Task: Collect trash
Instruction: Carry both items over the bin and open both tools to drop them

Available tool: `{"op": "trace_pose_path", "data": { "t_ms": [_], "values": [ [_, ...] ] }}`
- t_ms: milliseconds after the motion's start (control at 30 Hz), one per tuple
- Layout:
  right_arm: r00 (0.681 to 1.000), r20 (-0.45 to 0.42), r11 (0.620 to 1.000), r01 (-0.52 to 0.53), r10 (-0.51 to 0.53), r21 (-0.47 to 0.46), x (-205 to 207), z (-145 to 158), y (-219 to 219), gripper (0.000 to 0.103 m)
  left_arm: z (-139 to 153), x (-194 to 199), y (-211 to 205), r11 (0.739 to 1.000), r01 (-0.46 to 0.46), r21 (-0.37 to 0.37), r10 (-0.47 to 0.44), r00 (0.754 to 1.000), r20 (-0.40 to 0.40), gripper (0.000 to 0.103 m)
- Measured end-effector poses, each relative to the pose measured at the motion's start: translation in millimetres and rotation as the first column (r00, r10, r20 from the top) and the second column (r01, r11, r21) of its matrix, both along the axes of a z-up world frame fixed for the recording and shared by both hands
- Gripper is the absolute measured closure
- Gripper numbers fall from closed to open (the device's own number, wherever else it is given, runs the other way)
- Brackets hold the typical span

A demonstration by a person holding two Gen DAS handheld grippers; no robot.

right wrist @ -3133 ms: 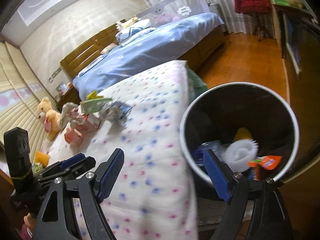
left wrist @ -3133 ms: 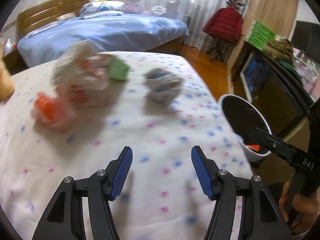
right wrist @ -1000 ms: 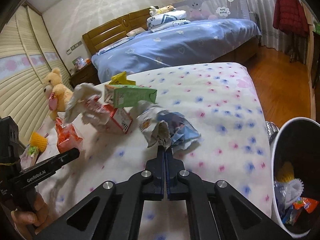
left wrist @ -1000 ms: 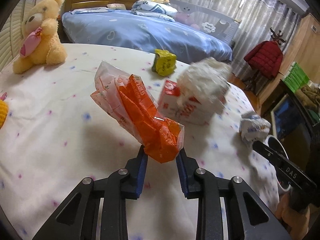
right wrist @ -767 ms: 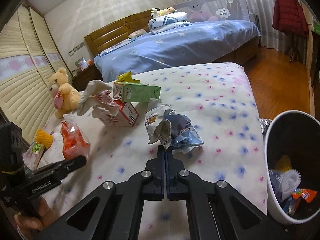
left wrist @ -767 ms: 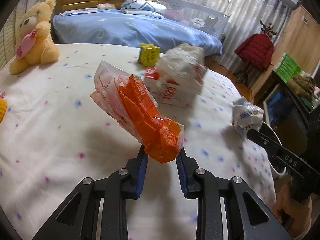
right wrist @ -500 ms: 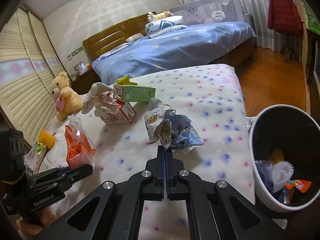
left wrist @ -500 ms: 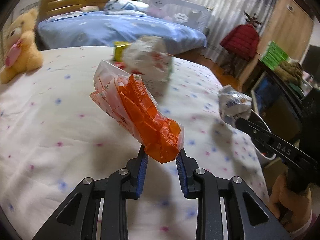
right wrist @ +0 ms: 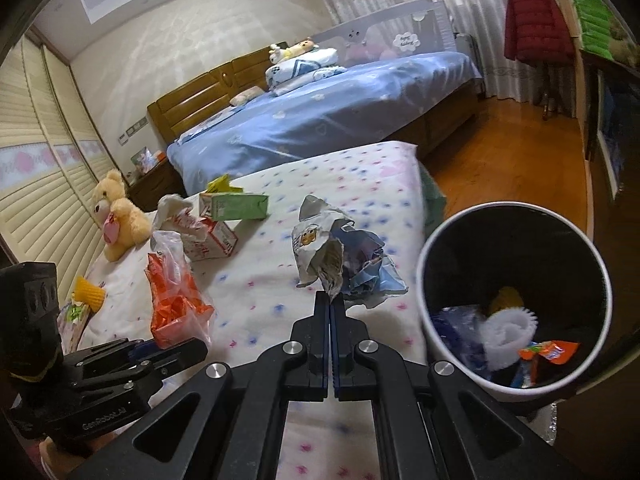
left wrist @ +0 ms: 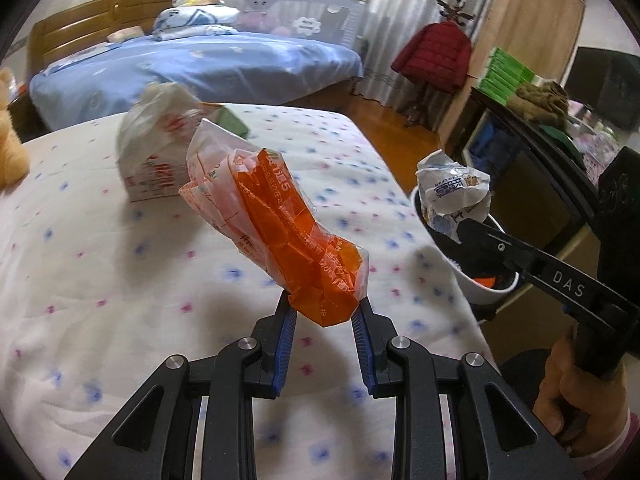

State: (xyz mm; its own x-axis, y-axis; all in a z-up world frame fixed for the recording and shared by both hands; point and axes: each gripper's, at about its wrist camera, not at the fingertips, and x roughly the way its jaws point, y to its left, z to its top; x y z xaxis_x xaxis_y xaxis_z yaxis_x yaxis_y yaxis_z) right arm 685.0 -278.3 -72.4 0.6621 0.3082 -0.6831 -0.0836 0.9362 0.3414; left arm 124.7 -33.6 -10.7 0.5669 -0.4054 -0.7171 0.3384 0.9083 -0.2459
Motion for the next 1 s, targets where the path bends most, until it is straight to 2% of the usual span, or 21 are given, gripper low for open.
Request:
{"op": "trace_pose_path", "data": {
  "t_ms": [500,1000],
  "values": [
    [0.995,-0.008,0.995,0.097,-0.097,-0.008,-16,-2,-45,0.103,-6,30,-50,0.993,0.121,0.01,-0.121,0.993,-0.015,0.076],
    [0.984,-0.02,0.984,0.179,-0.18,-0.024,-24,-5,-89,0.103,-10,56,-93,0.973,0.231,0.018,-0.23,0.973,-0.033,0.076]
  ]
}}
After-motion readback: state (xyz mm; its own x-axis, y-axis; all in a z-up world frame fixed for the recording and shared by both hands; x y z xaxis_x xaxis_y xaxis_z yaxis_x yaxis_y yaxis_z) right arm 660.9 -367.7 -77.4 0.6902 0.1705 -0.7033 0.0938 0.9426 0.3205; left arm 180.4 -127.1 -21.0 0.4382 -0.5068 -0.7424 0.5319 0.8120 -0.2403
